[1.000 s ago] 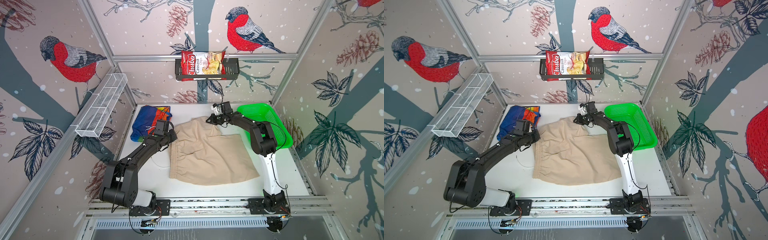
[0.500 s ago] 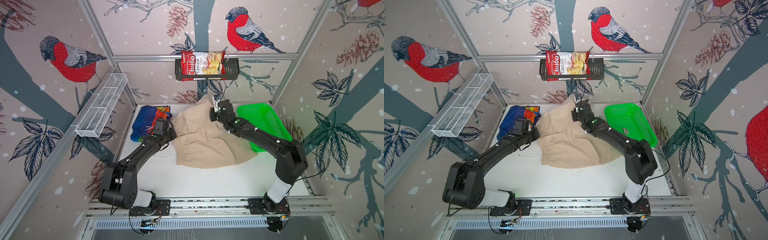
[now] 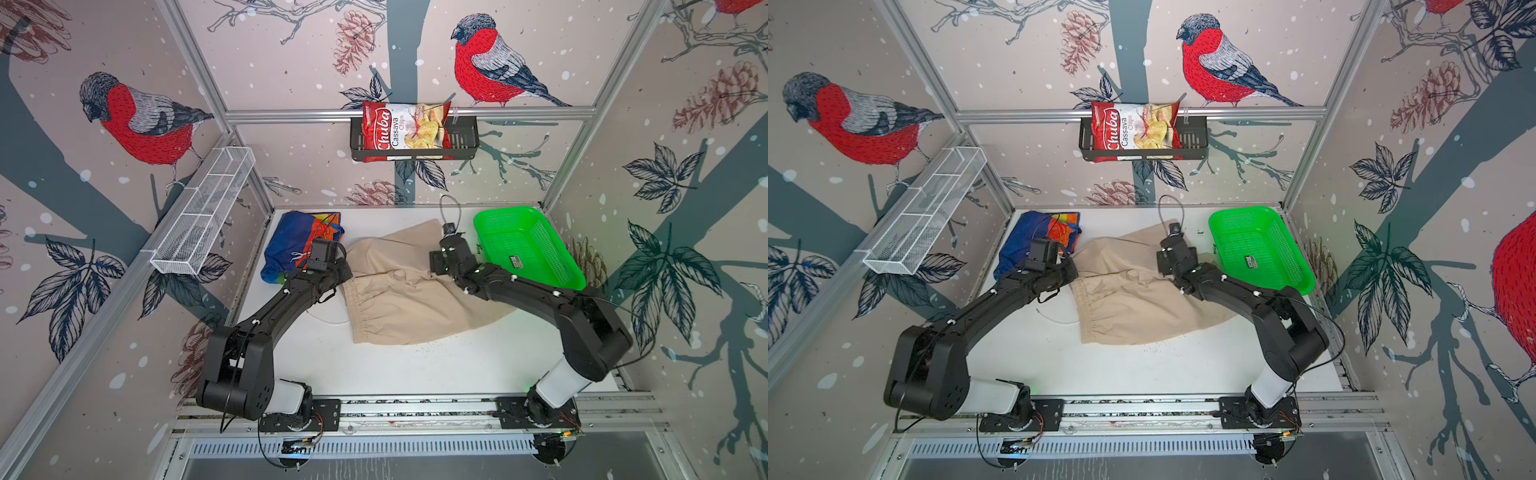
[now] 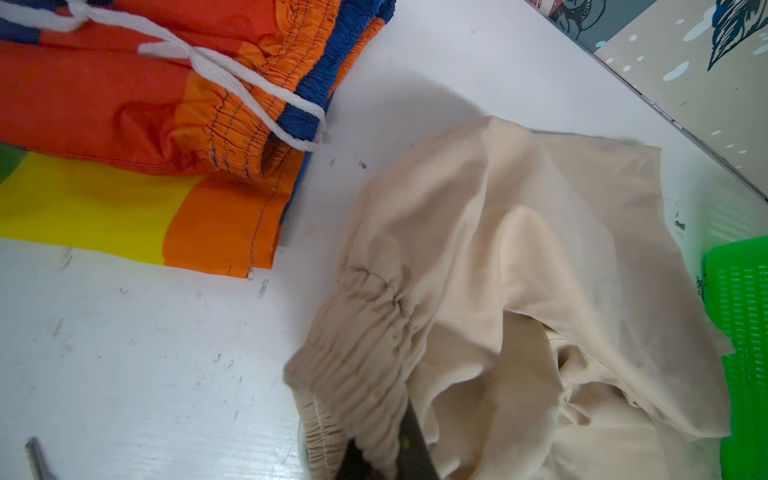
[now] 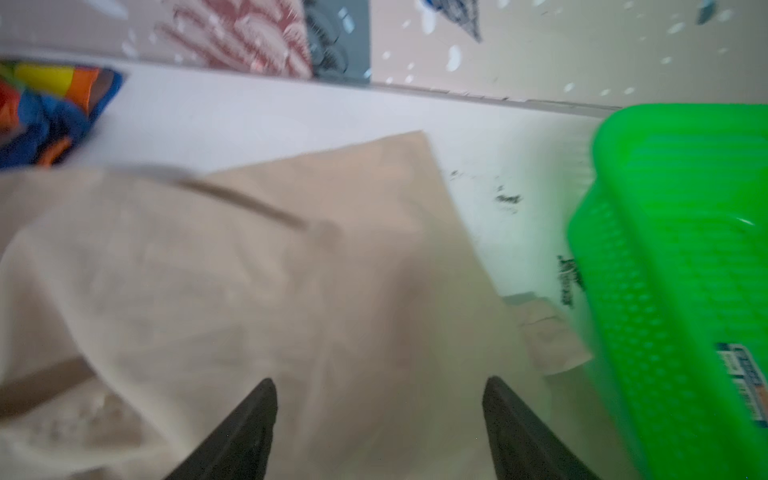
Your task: Fold and stack the shorts
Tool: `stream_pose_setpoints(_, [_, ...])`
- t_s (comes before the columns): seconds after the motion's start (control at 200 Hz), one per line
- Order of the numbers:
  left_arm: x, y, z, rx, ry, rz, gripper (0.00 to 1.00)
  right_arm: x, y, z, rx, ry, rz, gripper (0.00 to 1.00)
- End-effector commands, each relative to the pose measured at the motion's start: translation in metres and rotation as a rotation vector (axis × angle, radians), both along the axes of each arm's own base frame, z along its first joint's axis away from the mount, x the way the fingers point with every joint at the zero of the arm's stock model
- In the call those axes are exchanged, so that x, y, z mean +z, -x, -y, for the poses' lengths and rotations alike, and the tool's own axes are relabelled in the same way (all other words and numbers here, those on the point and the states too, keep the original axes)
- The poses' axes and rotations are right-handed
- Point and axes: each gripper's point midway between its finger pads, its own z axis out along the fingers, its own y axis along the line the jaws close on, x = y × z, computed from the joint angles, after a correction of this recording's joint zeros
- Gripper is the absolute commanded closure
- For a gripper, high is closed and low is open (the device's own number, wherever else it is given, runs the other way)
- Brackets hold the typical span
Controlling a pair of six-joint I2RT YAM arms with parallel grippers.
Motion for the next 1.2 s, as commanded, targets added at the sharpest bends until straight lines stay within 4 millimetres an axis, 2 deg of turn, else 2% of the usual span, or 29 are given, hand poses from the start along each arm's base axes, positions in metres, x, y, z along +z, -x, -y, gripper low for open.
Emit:
stream_pose_setpoints(0.0, [-0.001,0.001,-0.004,0.006,-0.025,-0.003,1.0,-0.009,-0.012,0.021,-0.021,-0.102,-0.123,0.28])
stream_pose_setpoints(0.04, [-0.002,0.001,-0.003,-0.001,-0.024,-0.005,1.0,-0.016,-0.019,0.031,-0.041,-0.089,-0.165,0.32])
stream_pose_setpoints(0.13, [-0.004,0.001,-0.002,-0.006,-0.02,-0.011,1.0,-0.044,-0.031,0.036,-0.041,-0.044,-0.278,0.36])
stream_pose_setpoints(0.235, [-0.005,0.001,-0.002,-0.008,-0.021,-0.013,1.0,-0.077,-0.04,0.027,-0.017,-0.033,-0.391,0.33])
stream_pose_setpoints(0.32, [-0.005,0.0,-0.002,-0.011,-0.024,-0.016,1.0,-0.096,-0.048,0.019,-0.006,-0.046,-0.439,0.31])
stream_pose_setpoints(0.49, [-0.009,-0.001,-0.001,-0.016,-0.025,-0.026,1.0,-0.11,-0.072,0.011,-0.005,-0.047,-0.415,0.26])
stream_pose_setpoints(0.62, [-0.014,-0.002,0.002,-0.027,-0.018,-0.034,1.0,-0.125,-0.092,0.007,-0.009,-0.035,-0.436,0.27])
stream_pose_setpoints(0.67, [-0.016,-0.002,0.003,-0.031,-0.016,-0.039,1.0,-0.129,-0.099,0.002,-0.001,-0.039,-0.435,0.29])
stream_pose_setpoints(0.74, [-0.018,-0.002,0.003,-0.034,-0.016,-0.045,1.0,-0.131,-0.107,-0.005,0.013,-0.055,-0.434,0.39])
stream_pose_setpoints(0.785, [-0.019,-0.002,0.003,-0.034,-0.016,-0.047,1.0,-0.129,-0.114,-0.008,0.019,-0.066,-0.423,0.47])
stream_pose_setpoints(0.865, [-0.019,-0.002,0.004,-0.038,-0.016,-0.048,1.0,-0.119,-0.127,-0.011,0.017,-0.074,-0.393,0.74])
stream_pose_setpoints(0.95, [-0.02,-0.002,0.004,-0.041,-0.016,-0.049,1.0,-0.095,-0.144,-0.009,0.0,-0.063,-0.329,0.98])
stream_pose_setpoints(1.076, [-0.019,-0.002,0.004,-0.042,-0.015,-0.044,1.0,-0.046,-0.164,-0.005,-0.033,-0.045,-0.216,1.0])
stream_pose_setpoints(1.196, [-0.02,-0.001,0.003,-0.042,-0.022,-0.046,1.0,-0.005,-0.171,0.006,-0.075,-0.033,-0.1,1.0])
